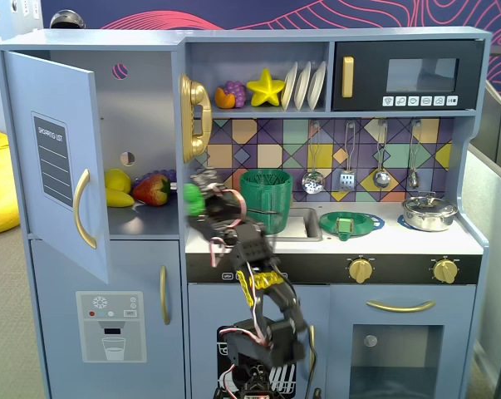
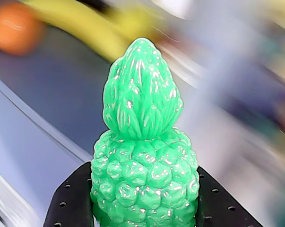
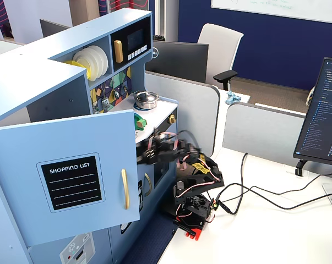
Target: Pick up the green pineapple from the left cabinet and place it in the green recipient
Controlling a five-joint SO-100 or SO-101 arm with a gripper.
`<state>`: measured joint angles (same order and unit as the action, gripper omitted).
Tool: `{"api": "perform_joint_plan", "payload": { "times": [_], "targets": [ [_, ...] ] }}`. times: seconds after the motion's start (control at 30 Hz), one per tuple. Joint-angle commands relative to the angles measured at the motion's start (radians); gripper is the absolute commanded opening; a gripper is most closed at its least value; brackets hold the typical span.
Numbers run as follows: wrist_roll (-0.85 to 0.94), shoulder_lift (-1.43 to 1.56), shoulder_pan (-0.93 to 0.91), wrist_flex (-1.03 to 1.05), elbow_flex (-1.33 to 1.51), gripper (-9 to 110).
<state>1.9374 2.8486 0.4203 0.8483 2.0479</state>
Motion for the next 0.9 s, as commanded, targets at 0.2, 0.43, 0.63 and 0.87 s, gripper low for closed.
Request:
{"api": "perform_joint_plan", "payload": {
  "times": [0.2,0.43,0.63,0.87],
  "targets": [
    [-0.149,-0.169,-0.370,-0.021,-0.227,0],
    [-0.256,-0.577,-0.451,-0.311,-0.377,0],
    [-0.225,-0.914,-0.451,-0.413,-0.666,0],
    [-0.175,-1.172,-0.436,-0.414,-0.948,0]
  ]
}}
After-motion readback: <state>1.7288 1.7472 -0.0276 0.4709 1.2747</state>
